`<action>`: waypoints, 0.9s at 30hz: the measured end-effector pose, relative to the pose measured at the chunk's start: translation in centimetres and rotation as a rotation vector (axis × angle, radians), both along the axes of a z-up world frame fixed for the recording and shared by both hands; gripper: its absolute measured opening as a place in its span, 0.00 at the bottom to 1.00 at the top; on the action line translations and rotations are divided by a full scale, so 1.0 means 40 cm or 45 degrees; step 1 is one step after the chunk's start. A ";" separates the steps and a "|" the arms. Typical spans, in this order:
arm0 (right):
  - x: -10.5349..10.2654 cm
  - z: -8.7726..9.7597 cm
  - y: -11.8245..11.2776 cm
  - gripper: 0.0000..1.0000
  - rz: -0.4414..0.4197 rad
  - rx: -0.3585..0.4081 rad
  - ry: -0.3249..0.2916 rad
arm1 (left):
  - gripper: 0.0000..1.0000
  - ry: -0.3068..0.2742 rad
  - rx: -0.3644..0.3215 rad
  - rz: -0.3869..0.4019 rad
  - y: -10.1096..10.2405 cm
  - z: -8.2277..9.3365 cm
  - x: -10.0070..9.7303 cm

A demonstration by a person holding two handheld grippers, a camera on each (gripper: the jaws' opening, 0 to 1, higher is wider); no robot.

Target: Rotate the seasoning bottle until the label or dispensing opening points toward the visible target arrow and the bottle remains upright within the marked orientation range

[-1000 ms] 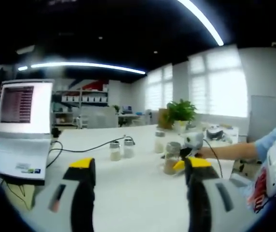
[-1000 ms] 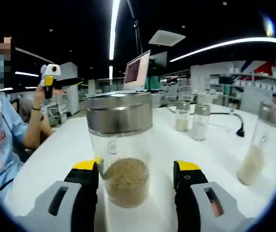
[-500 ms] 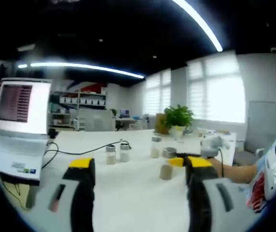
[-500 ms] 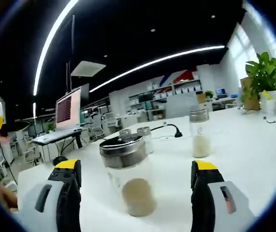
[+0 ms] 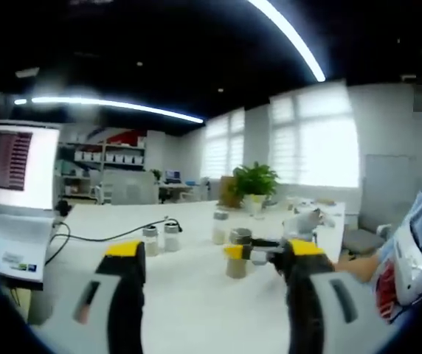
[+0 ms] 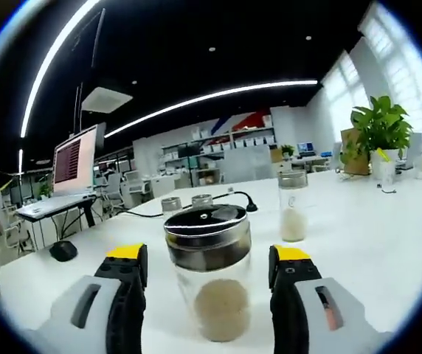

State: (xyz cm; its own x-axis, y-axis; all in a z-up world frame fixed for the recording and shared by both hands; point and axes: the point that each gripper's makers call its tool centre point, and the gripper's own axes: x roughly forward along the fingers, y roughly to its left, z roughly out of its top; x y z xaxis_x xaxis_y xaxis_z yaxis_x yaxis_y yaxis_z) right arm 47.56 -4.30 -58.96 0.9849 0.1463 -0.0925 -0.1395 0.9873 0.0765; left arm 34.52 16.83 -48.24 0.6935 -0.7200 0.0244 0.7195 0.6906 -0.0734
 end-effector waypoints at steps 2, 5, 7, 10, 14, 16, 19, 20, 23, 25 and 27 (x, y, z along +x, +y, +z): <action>0.000 0.013 -0.002 0.66 0.000 0.009 -0.032 | 0.83 0.002 0.007 -0.008 -0.003 -0.002 -0.001; 0.002 0.023 -0.001 0.63 0.017 -0.006 -0.037 | 0.89 -0.006 0.023 0.016 -0.002 -0.003 0.002; 0.006 0.021 -0.001 0.61 0.020 -0.028 -0.026 | 0.95 -0.010 0.024 0.039 0.004 -0.002 0.007; 0.008 0.005 0.002 0.54 0.036 -0.058 0.010 | 0.98 -0.027 0.044 0.057 0.010 0.001 0.008; 0.004 0.001 0.013 0.43 0.071 -0.068 -0.003 | 1.00 -0.033 0.047 0.074 0.016 0.003 0.008; -0.004 -0.001 0.013 0.42 0.082 -0.094 -0.007 | 1.00 -0.065 -0.012 0.132 0.035 0.022 0.022; -0.007 -0.001 0.010 0.42 0.098 -0.082 -0.010 | 1.00 -0.088 -0.042 0.163 0.053 0.037 0.024; -0.009 -0.002 0.010 0.42 0.101 -0.078 -0.012 | 1.00 -0.096 -0.055 0.162 0.057 0.044 0.022; -0.005 -0.003 0.013 0.42 0.112 -0.086 -0.023 | 1.00 -0.159 -0.110 0.175 0.067 0.077 0.018; -0.007 -0.002 0.012 0.42 0.121 -0.092 -0.025 | 1.00 -0.161 -0.099 0.173 0.068 0.077 0.018; -0.006 -0.003 0.013 0.42 0.135 -0.091 -0.031 | 1.00 -0.145 -0.089 0.159 0.063 0.072 0.014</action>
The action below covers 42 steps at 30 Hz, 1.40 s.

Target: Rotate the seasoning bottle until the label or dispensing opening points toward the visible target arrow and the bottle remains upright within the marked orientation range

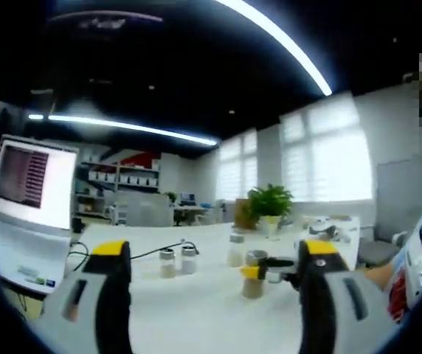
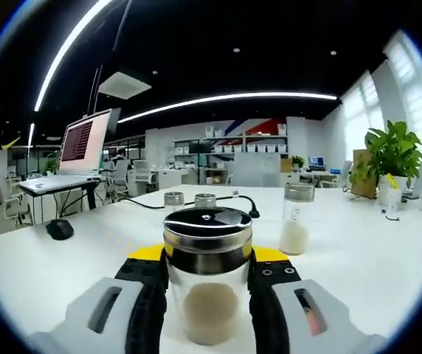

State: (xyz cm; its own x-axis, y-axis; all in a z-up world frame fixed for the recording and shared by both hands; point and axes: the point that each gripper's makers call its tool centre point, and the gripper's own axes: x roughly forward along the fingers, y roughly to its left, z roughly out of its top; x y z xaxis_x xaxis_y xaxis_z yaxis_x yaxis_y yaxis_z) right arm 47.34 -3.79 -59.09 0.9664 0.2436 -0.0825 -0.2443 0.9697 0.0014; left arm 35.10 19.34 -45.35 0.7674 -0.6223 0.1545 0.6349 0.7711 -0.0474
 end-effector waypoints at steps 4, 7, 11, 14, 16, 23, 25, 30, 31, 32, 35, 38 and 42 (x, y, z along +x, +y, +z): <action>-0.002 -0.001 -0.002 0.42 0.057 0.022 0.009 | 1.00 -0.074 0.072 0.055 0.004 0.007 0.009; 0.000 -0.004 -0.005 0.42 0.085 0.040 0.016 | 1.00 -0.066 0.112 0.095 -0.001 -0.001 0.014; 0.004 -0.006 -0.003 0.42 0.114 0.033 0.012 | 1.00 -0.034 0.082 0.037 -0.015 -0.010 0.014; 0.005 -0.009 0.002 0.42 0.181 0.075 0.032 | 1.00 -0.033 0.085 0.006 -0.028 -0.012 0.011; 0.002 -0.014 0.000 0.43 0.248 0.129 0.072 | 1.00 -0.048 0.100 -0.021 -0.042 -0.010 0.003; -0.005 -0.018 0.003 0.42 0.410 0.057 0.067 | 1.00 -0.068 0.173 -0.074 -0.069 -0.013 -0.007; -0.010 -0.020 0.006 0.42 0.460 0.060 0.070 | 1.00 -0.056 0.169 -0.083 -0.069 -0.015 -0.004; -0.025 -0.028 0.012 0.43 0.568 0.103 0.103 | 1.00 -0.031 0.156 -0.093 -0.054 -0.013 0.002; -0.027 -0.031 0.015 0.43 0.601 0.086 0.111 | 1.00 -0.035 0.179 -0.086 -0.048 -0.014 0.005; -0.027 -0.033 0.017 0.43 0.631 0.079 0.114 | 0.99 -0.043 0.192 -0.086 -0.047 -0.013 0.005; -0.028 -0.046 0.014 0.44 0.689 0.156 0.147 | 0.99 -0.023 0.200 -0.102 -0.049 -0.024 0.005; -0.035 -0.062 0.012 0.43 0.772 0.132 0.156 | 0.99 -0.013 0.199 -0.106 -0.051 -0.029 0.001; -0.044 -0.077 0.015 0.42 0.872 0.069 0.181 | 0.99 -0.008 0.205 -0.078 -0.039 -0.028 0.002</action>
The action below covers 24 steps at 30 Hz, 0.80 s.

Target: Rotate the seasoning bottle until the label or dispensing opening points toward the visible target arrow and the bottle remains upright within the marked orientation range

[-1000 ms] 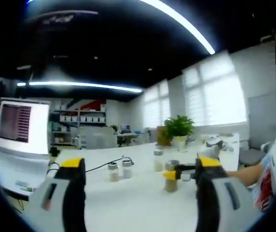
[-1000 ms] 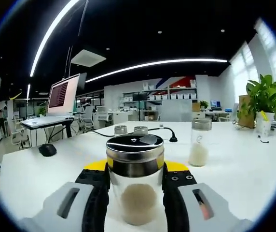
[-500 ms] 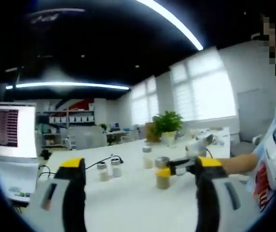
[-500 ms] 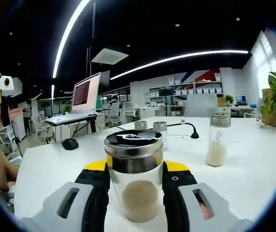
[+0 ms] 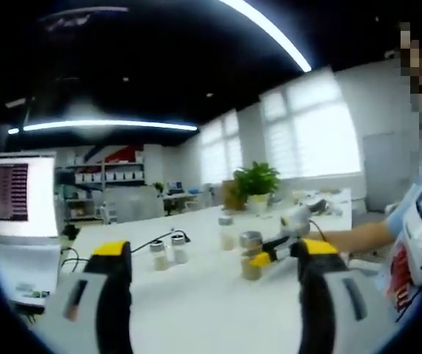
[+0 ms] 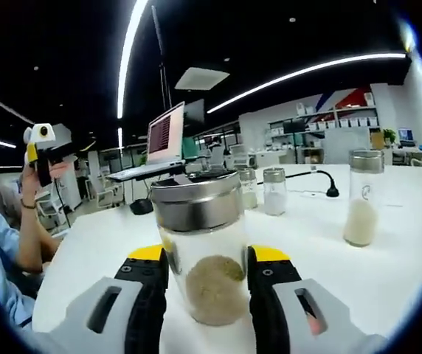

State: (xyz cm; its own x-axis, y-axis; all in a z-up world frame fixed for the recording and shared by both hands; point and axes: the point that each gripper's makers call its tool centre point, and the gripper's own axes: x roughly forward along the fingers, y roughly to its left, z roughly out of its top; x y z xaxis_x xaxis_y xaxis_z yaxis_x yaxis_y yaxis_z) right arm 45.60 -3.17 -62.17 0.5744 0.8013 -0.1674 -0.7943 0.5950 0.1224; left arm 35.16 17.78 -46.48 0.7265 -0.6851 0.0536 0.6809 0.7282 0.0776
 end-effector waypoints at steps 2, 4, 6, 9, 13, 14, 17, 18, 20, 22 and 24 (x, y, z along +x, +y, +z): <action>-0.005 -0.001 0.001 0.42 0.034 -0.014 0.014 | 0.99 0.005 0.013 0.015 0.008 -0.003 0.002; -0.007 -0.004 0.003 0.41 0.084 -0.058 0.003 | 0.99 0.009 0.032 0.044 0.015 -0.008 0.006; -0.010 -0.006 0.006 0.41 0.134 -0.092 0.001 | 0.99 0.012 0.036 0.053 0.011 -0.014 0.004; -0.009 -0.007 0.010 0.41 0.219 -0.082 -0.002 | 0.99 0.016 0.014 0.041 0.003 -0.015 -0.004; -0.013 -0.009 0.013 0.41 0.286 -0.103 -0.007 | 0.99 0.016 0.003 0.035 -0.002 -0.016 -0.010; -0.014 -0.010 0.014 0.41 0.300 -0.110 -0.005 | 0.99 0.015 0.002 0.040 -0.003 -0.017 -0.008; -0.014 -0.011 0.015 0.41 0.341 -0.133 0.009 | 0.98 0.029 0.008 0.049 -0.006 -0.027 0.001; -0.013 -0.012 0.015 0.41 0.354 -0.143 0.007 | 0.98 0.035 0.013 0.048 -0.006 -0.032 0.003; -0.018 -0.014 0.016 0.41 0.393 -0.156 0.006 | 0.98 0.051 0.027 0.040 -0.002 -0.039 0.001; -0.018 -0.015 0.015 0.40 0.439 -0.181 0.001 | 0.98 0.039 0.023 0.055 0.007 -0.034 -0.002; -0.017 -0.014 0.016 0.40 0.467 -0.192 0.002 | 0.98 0.027 0.019 0.072 0.015 -0.029 -0.006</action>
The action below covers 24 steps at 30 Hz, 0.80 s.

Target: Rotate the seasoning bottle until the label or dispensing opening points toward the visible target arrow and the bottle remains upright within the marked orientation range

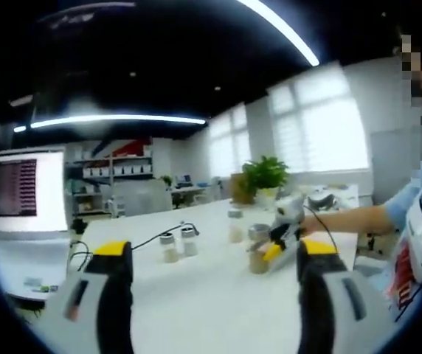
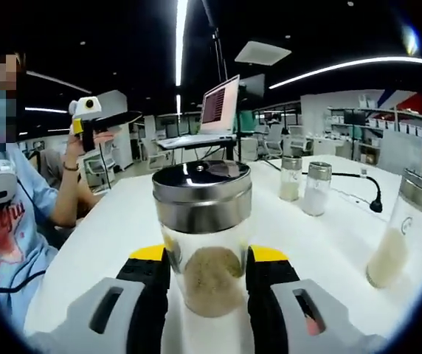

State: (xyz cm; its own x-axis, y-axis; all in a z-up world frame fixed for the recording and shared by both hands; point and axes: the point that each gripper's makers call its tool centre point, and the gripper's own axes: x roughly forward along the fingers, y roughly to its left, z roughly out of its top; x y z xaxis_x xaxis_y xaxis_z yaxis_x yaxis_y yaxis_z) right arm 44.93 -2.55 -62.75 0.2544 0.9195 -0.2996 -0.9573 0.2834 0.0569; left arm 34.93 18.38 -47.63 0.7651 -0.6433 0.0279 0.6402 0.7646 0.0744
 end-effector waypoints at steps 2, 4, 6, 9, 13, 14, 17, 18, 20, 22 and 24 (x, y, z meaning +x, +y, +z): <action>0.001 0.000 0.001 0.40 0.024 0.006 0.011 | 0.98 -0.006 -0.003 0.011 0.008 0.004 -0.002; -0.003 -0.001 0.002 0.40 0.055 0.007 0.009 | 0.98 -0.011 -0.006 0.013 0.013 0.007 -0.003; -0.005 -0.001 0.001 0.40 0.101 0.004 0.005 | 0.98 -0.024 -0.004 0.009 0.016 0.013 -0.003; -0.007 -0.001 0.000 0.40 0.148 0.003 0.002 | 0.98 -0.028 -0.005 0.010 0.016 0.015 -0.002; -0.004 -0.001 -0.002 0.40 0.161 0.025 0.005 | 0.98 -0.015 0.003 0.022 0.013 0.005 0.005; -0.004 -0.001 -0.002 0.40 0.162 0.029 0.003 | 0.98 -0.013 0.005 0.022 0.013 0.004 0.006; -0.003 -0.001 -0.003 0.40 0.170 0.025 -0.009 | 0.98 0.000 0.006 0.006 0.012 0.001 0.008; -0.002 -0.001 -0.004 0.40 0.170 0.025 -0.010 | 0.98 0.003 0.005 0.006 0.012 0.001 0.009; 0.000 -0.001 -0.006 0.41 0.165 0.033 -0.004 | 0.98 0.003 0.008 0.010 0.013 0.000 0.010; 0.000 -0.001 -0.007 0.41 0.168 0.047 -0.005 | 0.98 0.002 0.013 0.008 0.010 -0.002 0.010; 0.001 0.000 -0.008 0.41 0.170 0.055 -0.008 | 0.98 0.004 0.013 0.001 0.008 -0.003 0.013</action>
